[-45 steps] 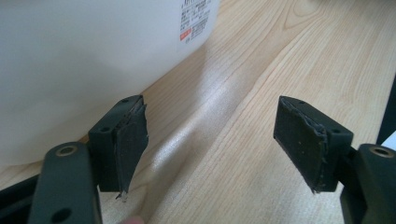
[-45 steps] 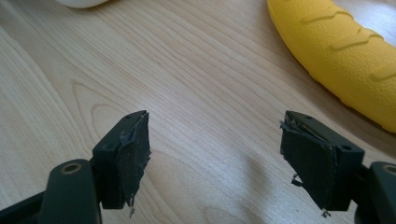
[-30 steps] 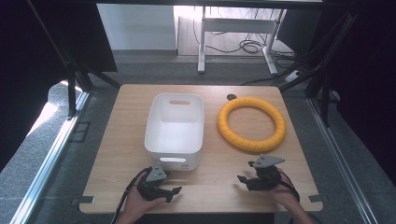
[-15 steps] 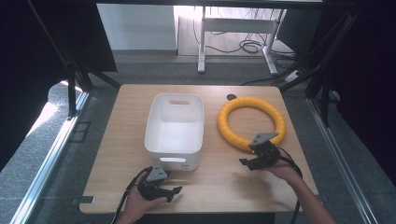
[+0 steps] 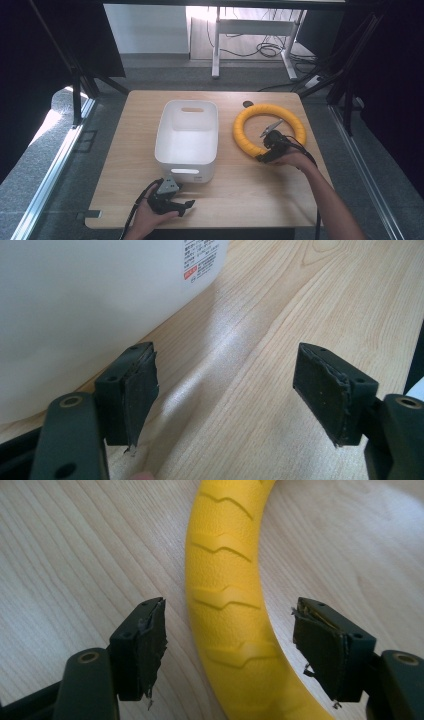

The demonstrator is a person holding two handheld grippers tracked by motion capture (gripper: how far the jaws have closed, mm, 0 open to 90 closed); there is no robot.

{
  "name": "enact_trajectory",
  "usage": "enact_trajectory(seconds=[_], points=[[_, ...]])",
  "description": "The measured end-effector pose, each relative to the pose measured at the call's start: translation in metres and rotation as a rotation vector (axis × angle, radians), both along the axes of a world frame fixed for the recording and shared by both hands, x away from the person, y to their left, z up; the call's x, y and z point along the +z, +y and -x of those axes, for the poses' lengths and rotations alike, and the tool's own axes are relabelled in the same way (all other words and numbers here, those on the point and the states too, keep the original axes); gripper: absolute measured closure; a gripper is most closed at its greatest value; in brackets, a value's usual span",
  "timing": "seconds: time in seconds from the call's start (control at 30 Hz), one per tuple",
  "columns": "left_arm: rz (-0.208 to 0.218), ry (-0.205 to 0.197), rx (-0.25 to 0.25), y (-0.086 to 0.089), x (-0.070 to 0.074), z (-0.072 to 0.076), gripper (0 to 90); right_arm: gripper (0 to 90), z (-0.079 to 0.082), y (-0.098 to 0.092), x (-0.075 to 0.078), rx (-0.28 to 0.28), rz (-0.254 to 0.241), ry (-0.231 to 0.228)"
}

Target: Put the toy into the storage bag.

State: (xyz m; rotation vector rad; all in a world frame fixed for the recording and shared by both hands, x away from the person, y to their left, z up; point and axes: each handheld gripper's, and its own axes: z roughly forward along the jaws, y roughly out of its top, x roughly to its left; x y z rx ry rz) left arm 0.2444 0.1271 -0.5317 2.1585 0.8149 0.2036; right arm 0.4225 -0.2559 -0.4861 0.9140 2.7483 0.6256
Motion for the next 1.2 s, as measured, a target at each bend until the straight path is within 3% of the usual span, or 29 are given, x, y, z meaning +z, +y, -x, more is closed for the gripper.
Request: enact_trajectory(seconds=[0.1, 0.37, 0.43, 0.47, 0.53, 0.7, 0.8, 0.9, 0.93, 0.97, 1.0, 1.07, 1.1, 1.13, 1.17, 1.2], points=[[0.003, -0.001, 0.003, 0.000, 0.000, 0.000, 26.0, 30.3, -0.005, 0.002, -0.008, 0.028, 0.055, 0.021], [-0.003, -0.003, -0.004, -0.002, 0.000, 0.001, 26.0, 35.9, -0.017, 0.008, -0.020, 0.046, 0.102, 0.073], [-0.001, -0.003, -0.002, -0.002, 0.000, 0.001, 26.0, 36.7, -0.018, 0.008, -0.021, 0.056, 0.101, 0.074], [0.000, -0.004, 0.002, -0.002, 0.000, 0.001, 26.0, 42.3, -0.019, 0.011, -0.021, 0.067, 0.092, 0.086], [-0.001, -0.003, 0.001, -0.002, 0.000, 0.001, 26.0, 45.3, -0.020, 0.011, -0.021, 0.073, 0.081, 0.096], [-0.005, -0.001, -0.006, -0.004, 0.000, 0.002, 26.0, 48.2, -0.025, 0.015, -0.018, 0.107, 0.133, 0.125], [-0.005, 0.000, -0.006, -0.004, 0.000, 0.001, 26.0, 48.6, -0.026, 0.015, -0.018, 0.107, 0.124, 0.134], [-0.004, 0.002, -0.003, -0.003, -0.001, 0.001, 26.0, 49.2, -0.025, 0.012, -0.017, 0.117, 0.104, 0.127], [-0.006, 0.005, -0.003, -0.004, -0.002, 0.000, 26.0, 49.6, -0.024, 0.011, -0.013, 0.128, 0.068, 0.111], [-0.006, 0.005, -0.003, -0.004, -0.002, 0.000, 26.0, 49.6, -0.024, 0.011, -0.013, 0.128, 0.068, 0.111], [-0.007, 0.005, -0.004, -0.004, -0.002, 0.001, 26.0, 50.2, -0.022, 0.011, -0.007, 0.126, 0.025, 0.105], [-0.008, 0.006, -0.005, -0.004, -0.002, 0.001, 26.0, 50.3, -0.022, 0.011, -0.004, 0.121, 0.006, 0.104], [-0.007, 0.005, -0.005, -0.004, -0.002, 0.001, 26.0, 50.6, -0.021, 0.008, 0.004, 0.114, -0.055, 0.096], [-0.007, 0.005, -0.005, -0.004, -0.002, 0.001, 26.0, 50.6, -0.021, 0.008, 0.004, 0.114, -0.055, 0.096], [-0.008, 0.005, -0.005, -0.004, -0.002, 0.001, 26.0, 50.7, -0.020, 0.006, 0.009, 0.111, -0.086, 0.092], [-0.008, 0.007, -0.006, -0.004, -0.002, 0.001, 26.0, 50.9, -0.019, 0.002, 0.019, 0.104, -0.159, 0.082]])
